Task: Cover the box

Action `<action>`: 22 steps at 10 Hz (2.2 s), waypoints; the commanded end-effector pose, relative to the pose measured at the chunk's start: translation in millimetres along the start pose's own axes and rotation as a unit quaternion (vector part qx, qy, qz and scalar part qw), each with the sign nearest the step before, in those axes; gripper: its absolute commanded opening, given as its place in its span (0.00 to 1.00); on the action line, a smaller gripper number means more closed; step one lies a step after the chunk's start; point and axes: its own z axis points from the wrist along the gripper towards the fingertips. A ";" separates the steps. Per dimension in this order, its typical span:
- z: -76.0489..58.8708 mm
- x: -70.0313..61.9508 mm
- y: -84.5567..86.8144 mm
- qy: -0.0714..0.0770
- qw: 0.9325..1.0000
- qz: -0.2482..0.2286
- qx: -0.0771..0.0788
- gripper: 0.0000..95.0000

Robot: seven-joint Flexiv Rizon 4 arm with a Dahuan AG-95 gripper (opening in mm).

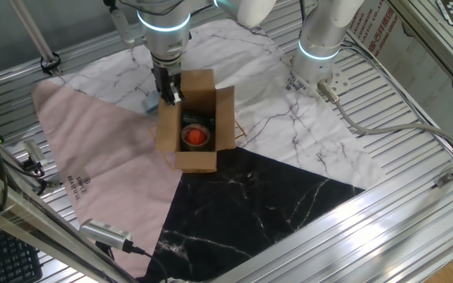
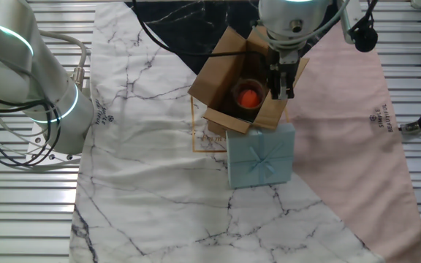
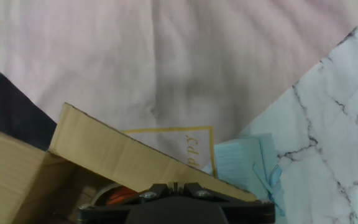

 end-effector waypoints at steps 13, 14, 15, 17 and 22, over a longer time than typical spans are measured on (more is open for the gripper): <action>-46.1 57.2 -72.5 0.040 0.999 -0.006 -0.012 0.00; -56.3 67.5 -85.2 0.040 0.999 -0.006 -0.013 0.00; -65.9 77.7 -96.1 0.040 0.999 -0.001 -0.012 0.00; -79.2 93.3 -110.2 0.037 0.999 0.020 -0.009 0.00; -74.5 101.1 -116.1 0.029 0.993 0.112 -0.021 0.00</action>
